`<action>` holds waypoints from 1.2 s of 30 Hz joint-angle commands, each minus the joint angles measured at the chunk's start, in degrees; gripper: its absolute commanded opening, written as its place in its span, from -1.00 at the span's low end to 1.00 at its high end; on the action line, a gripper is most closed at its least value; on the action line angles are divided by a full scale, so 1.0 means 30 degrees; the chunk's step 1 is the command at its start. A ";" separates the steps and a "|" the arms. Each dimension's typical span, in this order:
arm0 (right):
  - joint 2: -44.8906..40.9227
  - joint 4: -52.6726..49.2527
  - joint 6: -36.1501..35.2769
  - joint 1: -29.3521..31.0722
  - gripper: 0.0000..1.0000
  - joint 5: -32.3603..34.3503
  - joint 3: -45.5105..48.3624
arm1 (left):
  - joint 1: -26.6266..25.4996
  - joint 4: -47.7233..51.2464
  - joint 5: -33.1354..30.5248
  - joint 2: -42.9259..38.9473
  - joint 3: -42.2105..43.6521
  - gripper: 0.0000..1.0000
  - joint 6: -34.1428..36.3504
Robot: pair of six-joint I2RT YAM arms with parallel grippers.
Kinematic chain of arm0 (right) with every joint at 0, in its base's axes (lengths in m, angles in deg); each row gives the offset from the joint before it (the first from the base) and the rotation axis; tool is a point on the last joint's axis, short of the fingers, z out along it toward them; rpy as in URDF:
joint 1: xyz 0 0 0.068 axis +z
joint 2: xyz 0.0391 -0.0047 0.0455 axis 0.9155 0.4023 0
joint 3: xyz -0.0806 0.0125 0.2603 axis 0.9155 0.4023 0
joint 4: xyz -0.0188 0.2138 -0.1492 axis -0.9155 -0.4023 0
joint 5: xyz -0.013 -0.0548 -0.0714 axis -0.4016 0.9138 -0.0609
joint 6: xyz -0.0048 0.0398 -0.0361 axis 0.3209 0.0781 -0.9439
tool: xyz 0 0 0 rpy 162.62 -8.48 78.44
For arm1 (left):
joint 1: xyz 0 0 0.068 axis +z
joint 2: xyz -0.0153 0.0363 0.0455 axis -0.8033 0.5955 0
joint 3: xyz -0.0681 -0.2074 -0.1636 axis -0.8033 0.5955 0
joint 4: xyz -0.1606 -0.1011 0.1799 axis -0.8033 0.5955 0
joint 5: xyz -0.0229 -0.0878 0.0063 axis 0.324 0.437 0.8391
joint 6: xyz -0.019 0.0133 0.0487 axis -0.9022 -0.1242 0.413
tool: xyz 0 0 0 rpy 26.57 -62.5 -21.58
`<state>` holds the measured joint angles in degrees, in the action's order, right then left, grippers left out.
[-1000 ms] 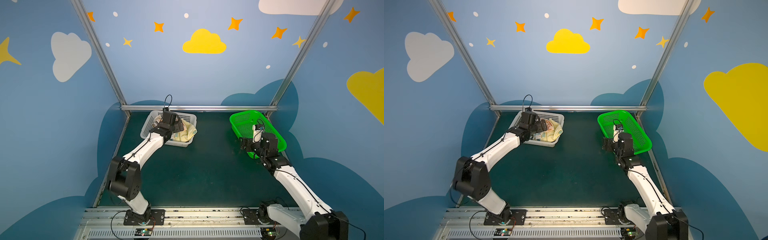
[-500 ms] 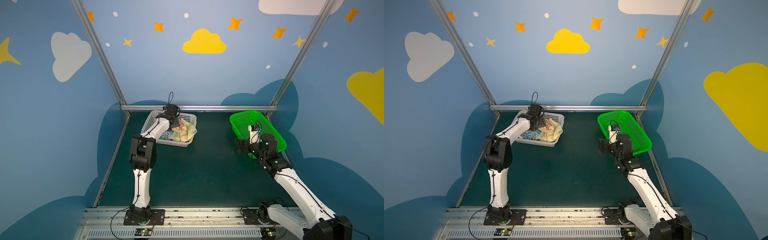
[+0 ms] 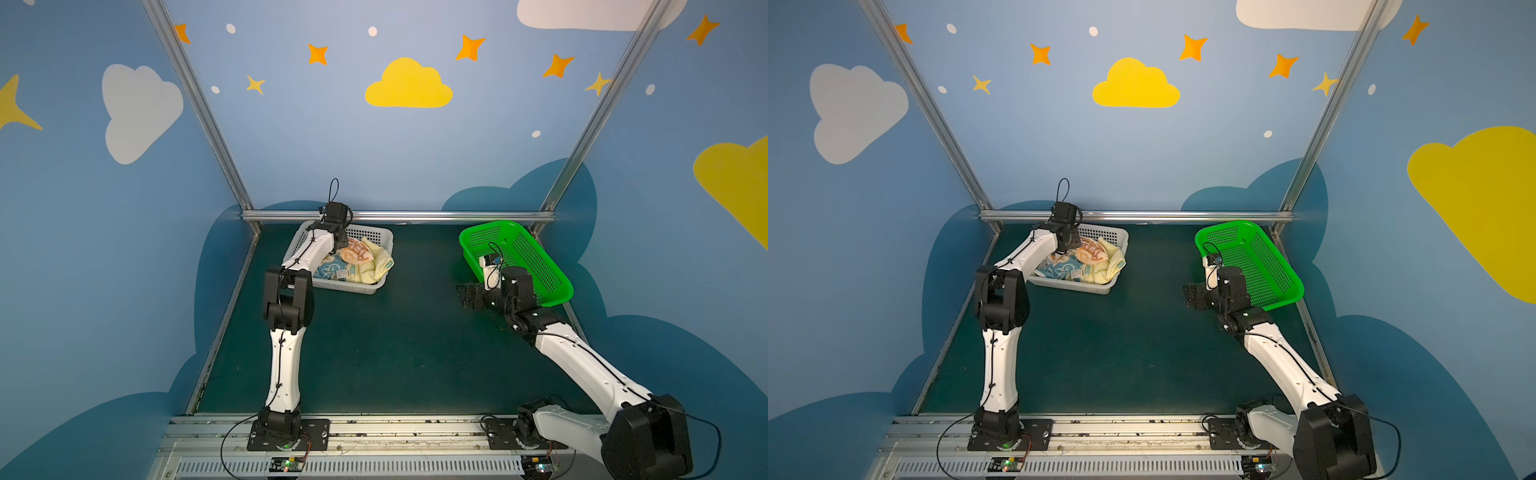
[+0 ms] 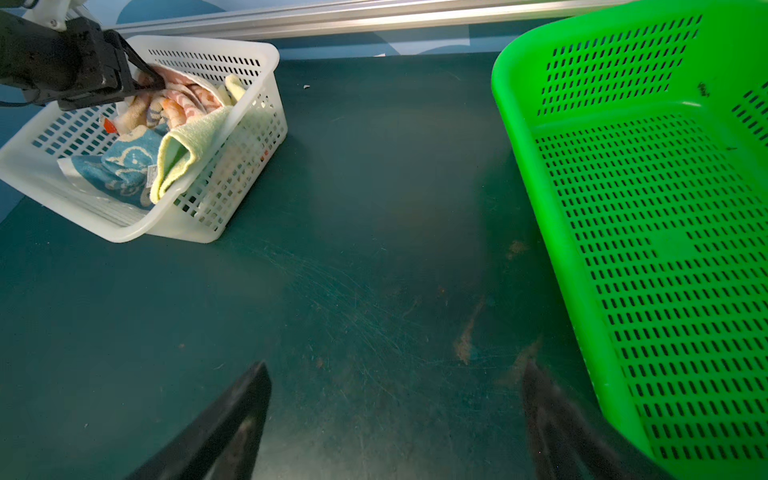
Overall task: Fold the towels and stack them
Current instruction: 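Grasp the RABBIT towel in the white basket with left gripper while right arm advances, then lift the RABBIT towel out with the left gripper and drop it on the table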
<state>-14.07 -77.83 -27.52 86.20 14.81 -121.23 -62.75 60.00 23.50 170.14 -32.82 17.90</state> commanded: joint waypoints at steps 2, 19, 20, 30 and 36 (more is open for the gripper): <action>0.0396 0.0145 0.0299 0.0505 0.81 -0.0106 -0.1058 | 0.0170 0.0606 0.0559 0.0097 -0.0121 -0.52 0.0431; 0.3612 -0.1049 0.1353 0.1299 0.81 0.1659 -0.3507 | -0.2303 -0.3211 0.2709 -0.8043 0.4608 -0.92 0.2921; 0.3792 -0.1063 0.1389 0.1291 0.81 0.1650 -0.3602 | -0.2497 -0.3417 0.3077 -0.8512 0.4933 -0.92 0.3045; 0.4924 -0.1047 0.3719 0.1141 0.81 0.5664 -0.4092 | -0.4478 -0.8851 1.1191 -1.4232 0.9762 -0.92 0.2813; 0.4932 -0.0703 0.3371 0.0586 0.81 0.5977 -0.4516 | -0.6523 -0.9184 1.4722 -1.4934 0.9325 -0.92 0.3311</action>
<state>0.66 -80.25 -17.90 88.78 29.96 -132.29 -80.06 36.05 58.76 126.67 -3.25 26.60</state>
